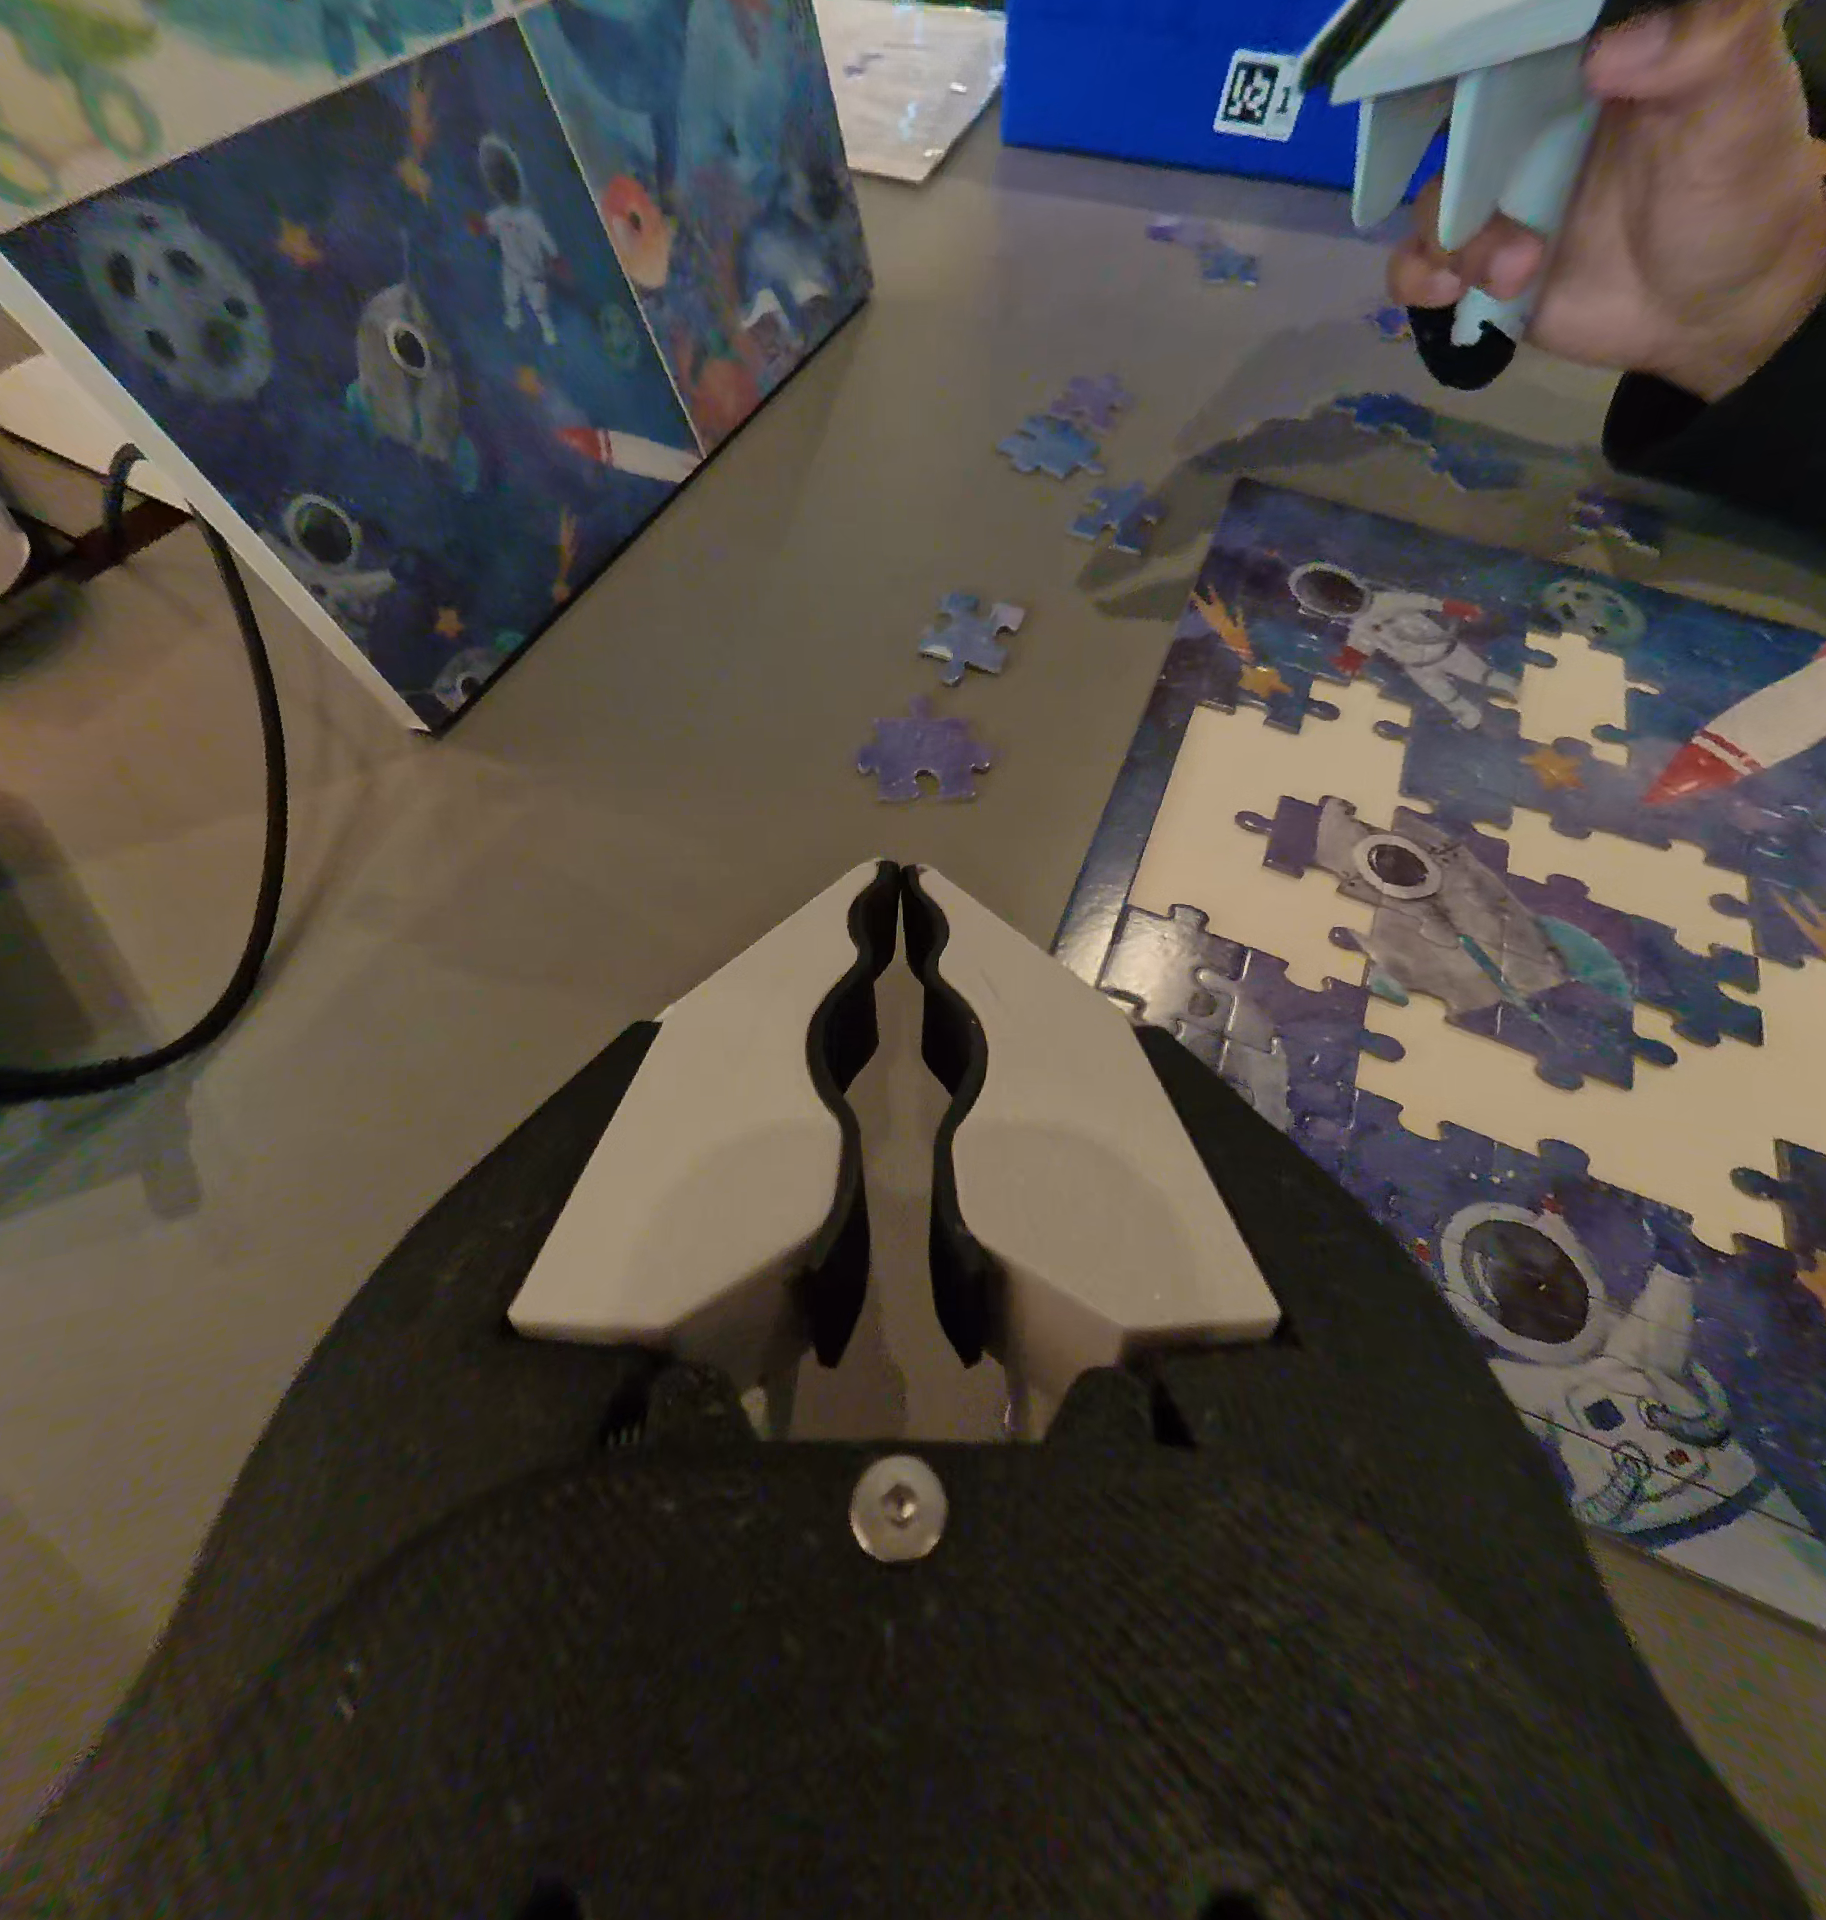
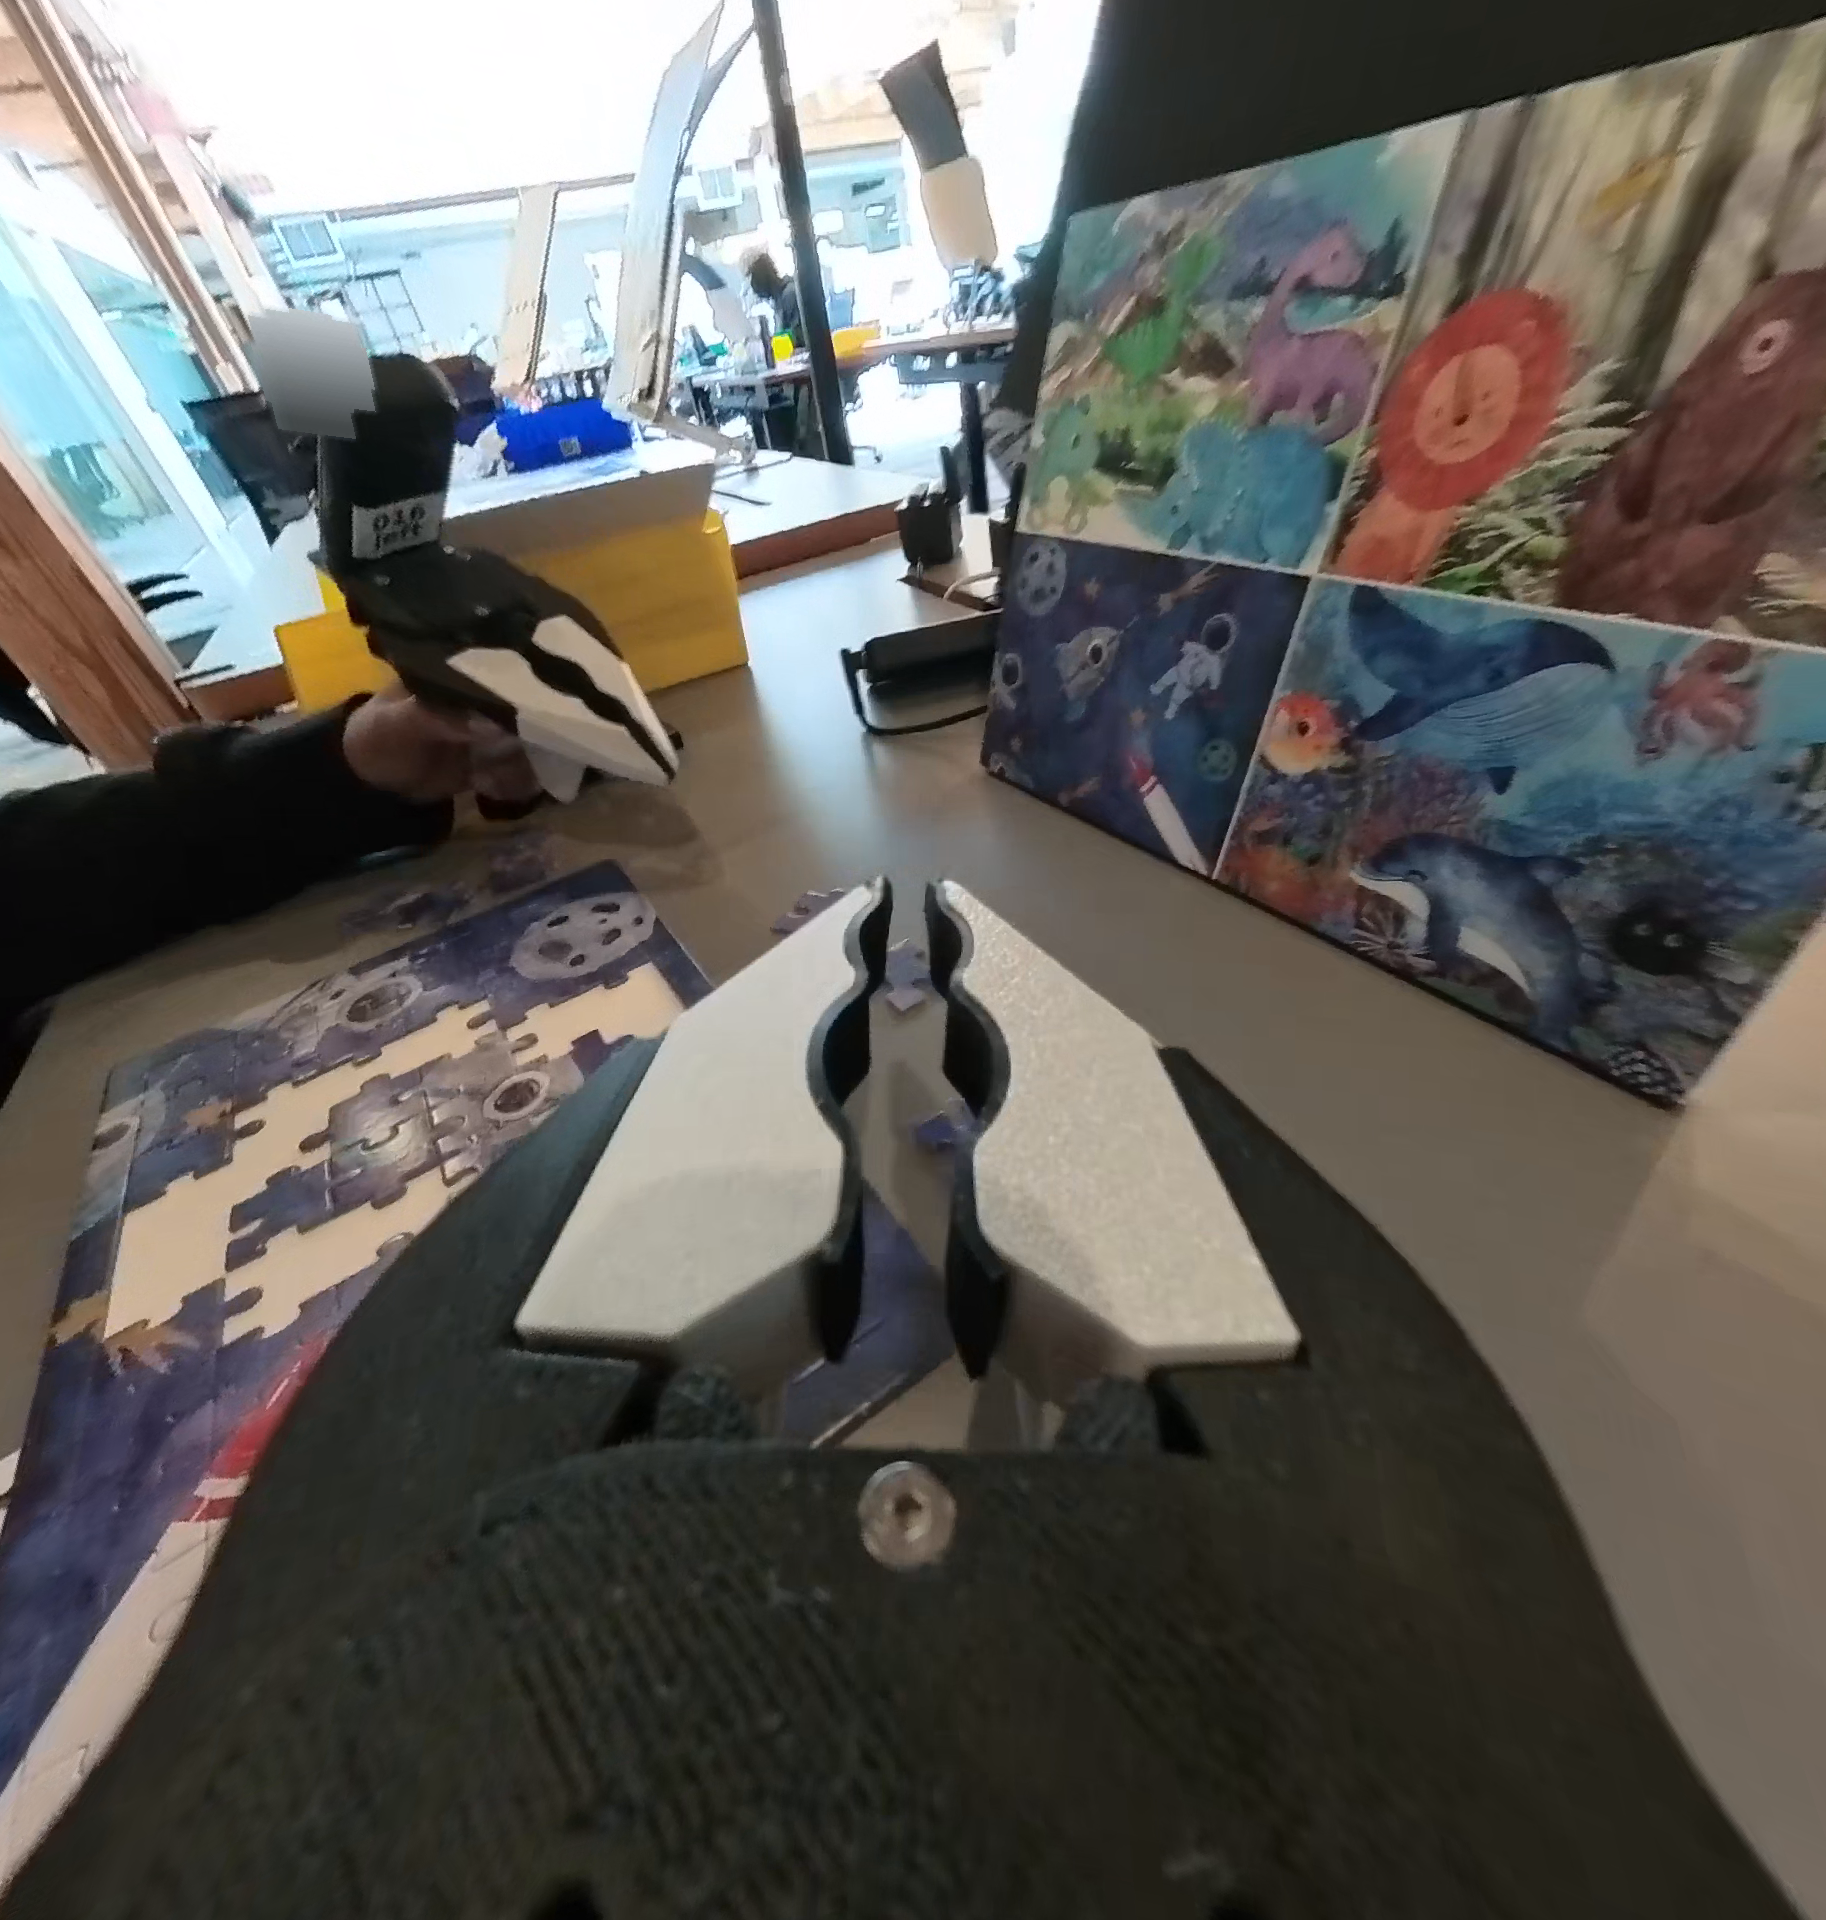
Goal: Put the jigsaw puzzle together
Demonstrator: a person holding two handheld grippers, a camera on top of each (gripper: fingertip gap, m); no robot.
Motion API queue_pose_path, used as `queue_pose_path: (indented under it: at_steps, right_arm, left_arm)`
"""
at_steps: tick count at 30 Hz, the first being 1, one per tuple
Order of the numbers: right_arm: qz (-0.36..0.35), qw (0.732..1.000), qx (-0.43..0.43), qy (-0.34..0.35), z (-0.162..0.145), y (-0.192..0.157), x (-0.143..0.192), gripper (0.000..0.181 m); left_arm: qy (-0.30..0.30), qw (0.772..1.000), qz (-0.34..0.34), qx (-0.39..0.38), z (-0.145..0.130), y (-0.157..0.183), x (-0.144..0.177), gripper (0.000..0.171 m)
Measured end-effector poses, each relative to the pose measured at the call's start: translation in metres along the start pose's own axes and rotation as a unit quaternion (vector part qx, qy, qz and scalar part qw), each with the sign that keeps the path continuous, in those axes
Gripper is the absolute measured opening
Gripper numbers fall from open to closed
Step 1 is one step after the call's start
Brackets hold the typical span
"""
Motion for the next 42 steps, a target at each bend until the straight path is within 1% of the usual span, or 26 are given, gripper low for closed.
queue_pose_path:
  at_steps: [8, 13, 16, 20, 23, 26, 28, 30, 32, 34, 38, 42]
  right_arm:
    - [0.028, 0.999, -0.005, -0.015, -0.003, -0.010, -0.013, 0.007]
    - [0.022, 1.000, 0.010, -0.011, 0.004, -0.013, -0.010, 0.010]
    - [0.001, 1.000, 0.025, 0.002, 0.012, -0.013, -0.001, 0.013]
    - [-0.048, 0.998, 0.049, 0.012, 0.022, -0.009, 0.015, 0.014]
    - [-0.118, 0.990, 0.071, 0.013, 0.030, 0.001, 0.036, 0.011]
    - [-0.215, 0.971, 0.099, 0.030, 0.039, 0.012, 0.070, 0.006]
    - [-0.248, 0.963, 0.095, 0.045, 0.038, 0.020, 0.088, 0.006]
    - [-0.256, 0.963, 0.074, 0.040, 0.034, 0.028, 0.097, 0.008]
    - [-0.253, 0.965, 0.062, 0.037, 0.031, 0.031, 0.099, 0.009]
    - [-0.247, 0.966, 0.063, 0.036, 0.031, 0.029, 0.096, 0.009]
    - [-0.243, 0.967, 0.078, 0.012, 0.028, 0.026, 0.085, 0.009]
    - [-0.234, 0.969, 0.073, -0.003, 0.023, 0.027, 0.078, 0.009]
  left_arm:
    - [-0.004, 1.000, -0.006, 0.000, 0.000, 0.004, -0.006, 0.000]
    - [-0.006, 1.000, -0.003, -0.001, 0.000, 0.005, -0.006, 0.000]
    - [-0.008, 1.000, 0.004, -0.005, 0.001, 0.005, -0.006, 0.000]
    - [-0.002, 1.000, 0.016, -0.013, 0.005, 0.006, -0.003, 0.000]
    - [0.006, 0.999, 0.026, -0.018, 0.008, 0.007, 0.000, 0.000]
    - [0.011, 0.999, 0.030, -0.018, 0.009, 0.007, 0.002, 0.000]
    - [0.014, 0.999, 0.031, -0.019, 0.010, 0.008, 0.003, 0.000]
    - [0.014, 0.999, 0.031, -0.021, 0.011, 0.009, 0.003, 0.000]
    - [0.013, 0.999, 0.034, -0.025, 0.011, 0.011, 0.002, 0.000]
    - [0.011, 0.999, 0.038, -0.029, 0.012, 0.011, 0.002, 0.000]
    - [0.013, 0.999, 0.040, -0.025, 0.011, 0.010, 0.003, 0.000]
    - [0.015, 0.999, 0.041, -0.022, 0.011, 0.009, 0.003, 0.000]
Point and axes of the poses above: each gripper's, where its closed fingertips meet, x back along the fingers, z out of its top, y = z × x across the jaws, the point moved 10 cm from there along x, back along the fingers, and after that the axes turned 1 degree about -x, right-handed, at the moved point
